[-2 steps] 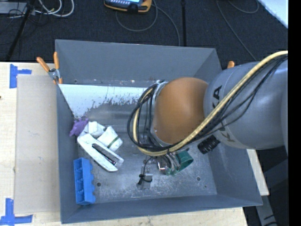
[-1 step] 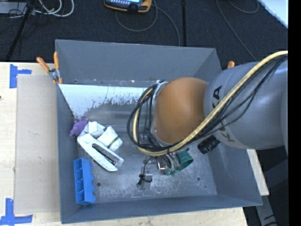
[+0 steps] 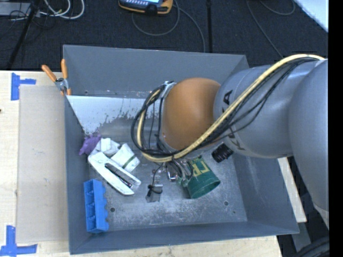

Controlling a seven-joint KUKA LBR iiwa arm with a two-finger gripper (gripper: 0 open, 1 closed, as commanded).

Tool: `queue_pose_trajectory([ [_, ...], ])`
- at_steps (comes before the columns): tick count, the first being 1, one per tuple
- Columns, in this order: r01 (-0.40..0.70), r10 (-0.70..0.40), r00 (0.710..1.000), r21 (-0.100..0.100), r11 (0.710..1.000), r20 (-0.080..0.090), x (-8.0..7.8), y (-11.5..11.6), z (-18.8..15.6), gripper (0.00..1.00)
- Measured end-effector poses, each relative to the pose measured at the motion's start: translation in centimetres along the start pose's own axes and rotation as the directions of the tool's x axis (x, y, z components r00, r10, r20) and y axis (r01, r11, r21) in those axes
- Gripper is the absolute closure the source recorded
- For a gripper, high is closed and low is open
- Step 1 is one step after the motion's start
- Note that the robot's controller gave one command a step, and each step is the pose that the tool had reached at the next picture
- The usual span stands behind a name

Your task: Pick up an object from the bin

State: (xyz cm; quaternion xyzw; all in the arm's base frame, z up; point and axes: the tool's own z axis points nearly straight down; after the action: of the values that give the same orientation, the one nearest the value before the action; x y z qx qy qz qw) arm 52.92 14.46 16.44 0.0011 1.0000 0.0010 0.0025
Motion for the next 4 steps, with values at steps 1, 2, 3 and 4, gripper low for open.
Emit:
queue_pose_trajectory([
  [1, 0.05, -0.05, 0.999, 0.003, 0.999, -0.015, -1.9, 0.9, 1.3, 0.0],
  [2, 0.147, -0.147, 0.989, 0.0, 0.989, 0.004, -3.9, 2.9, 1.0, 0.0],
  [3, 0.228, -0.228, 0.974, 0.0, 0.974, -0.007, -7.7, 3.7, 6.3, 0.0],
  [4, 0.366, -0.366, 0.93, -0.001, 0.93, 0.0, -7.6, 3.5, 8.2, 0.0],
])
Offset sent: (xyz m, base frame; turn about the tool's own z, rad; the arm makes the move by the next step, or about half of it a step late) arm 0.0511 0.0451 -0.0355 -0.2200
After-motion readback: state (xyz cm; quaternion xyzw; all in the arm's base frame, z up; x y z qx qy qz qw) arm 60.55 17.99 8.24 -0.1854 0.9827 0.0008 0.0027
